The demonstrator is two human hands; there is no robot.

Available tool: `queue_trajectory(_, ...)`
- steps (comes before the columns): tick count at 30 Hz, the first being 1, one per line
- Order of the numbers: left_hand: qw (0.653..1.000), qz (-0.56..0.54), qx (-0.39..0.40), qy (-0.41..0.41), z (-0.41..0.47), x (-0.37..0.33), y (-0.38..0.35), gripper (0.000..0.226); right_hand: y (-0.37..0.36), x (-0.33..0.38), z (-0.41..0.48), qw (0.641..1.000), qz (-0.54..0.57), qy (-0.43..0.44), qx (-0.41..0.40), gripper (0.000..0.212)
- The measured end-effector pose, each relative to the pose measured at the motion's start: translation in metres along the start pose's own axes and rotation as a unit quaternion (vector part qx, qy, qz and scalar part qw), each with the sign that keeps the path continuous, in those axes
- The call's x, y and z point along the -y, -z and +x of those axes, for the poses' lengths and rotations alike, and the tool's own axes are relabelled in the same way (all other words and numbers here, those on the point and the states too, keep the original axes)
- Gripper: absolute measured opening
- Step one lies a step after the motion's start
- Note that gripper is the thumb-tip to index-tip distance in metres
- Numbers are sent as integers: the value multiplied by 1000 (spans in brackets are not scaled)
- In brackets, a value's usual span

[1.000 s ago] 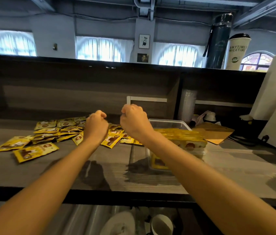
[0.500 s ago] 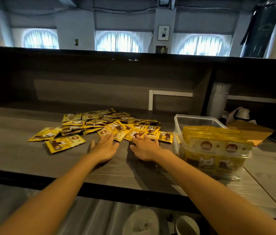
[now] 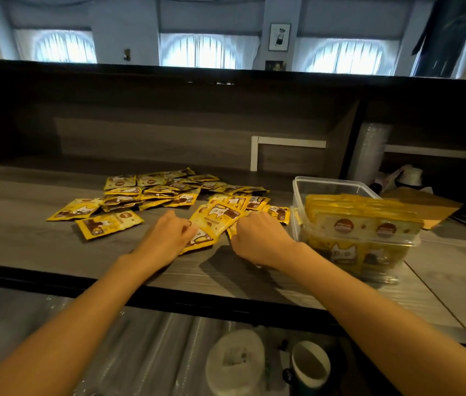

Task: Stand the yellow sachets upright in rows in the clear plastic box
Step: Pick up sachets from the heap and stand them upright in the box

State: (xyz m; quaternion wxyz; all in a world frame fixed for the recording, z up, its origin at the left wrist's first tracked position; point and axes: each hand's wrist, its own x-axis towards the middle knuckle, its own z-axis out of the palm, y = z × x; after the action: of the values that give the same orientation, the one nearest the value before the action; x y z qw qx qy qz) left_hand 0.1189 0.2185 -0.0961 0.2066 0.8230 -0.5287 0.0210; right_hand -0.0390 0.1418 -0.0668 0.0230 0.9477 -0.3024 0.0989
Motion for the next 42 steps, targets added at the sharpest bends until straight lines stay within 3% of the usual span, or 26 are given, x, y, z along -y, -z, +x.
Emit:
queue_trajectory(3, 999, -43, 13, 29, 3, 1, 0, 21, -4, -4, 5, 998, 40, -48, -9, 17)
queue_trajectory(4, 997, -59, 35, 40, 3, 1, 1, 26, -6, -6, 8, 996, 50, -79, 5, 24)
queue_trajectory(7, 988, -104, 100, 54, 5, 0, 6, 63, -14, -11, 15, 979, 81, -164, 89, 69)
queue_trajectory(10, 984, -119, 120, 54, 8, -3, 8, 78, -16, -13, 21, 967, 146, -177, 110, 79)
queue_trajectory(14, 988, -101, 88, 72, 7, -12, 11, 84, -7, -13, 28, 945, 215, -216, 117, 92)
queue_trajectory(17, 989, -115, 25, 89, 5, -17, 9, 74, -1, -15, 31, 923, 250, -261, 135, 92)
queue_trajectory(22, 979, -151, -72, 118, 6, -17, 11, 50, 2, -11, 26, 898, 311, -307, -50, 68)
queue_trajectory(25, 961, -204, -143, 117, 5, -18, 18, 26, 6, -12, 25, 886, 344, -271, -151, 15)
queue_trajectory(26, 954, -216, -175, 111, 5, -20, 21, 21, 9, -12, 25, 882, 357, -254, -175, 10)
queue_trajectory(30, 932, -226, -274, 70, 7, -38, 33, 15, 25, -5, 31, 864, 395, -220, -220, 20)
queue_trajectory(34, 906, -283, -314, 30, 11, -63, 42, 10, 50, -9, 36, 825, 445, -194, -291, 32)
queue_trajectory(37, 890, -326, -318, -19, 18, -86, 49, 12, 71, -28, 35, 795, 467, -198, -333, 24)
queue_trajectory(42, 898, -320, -290, -84, 35, -128, 53, 19, 99, -78, 20, 770, 436, -215, -413, 4)
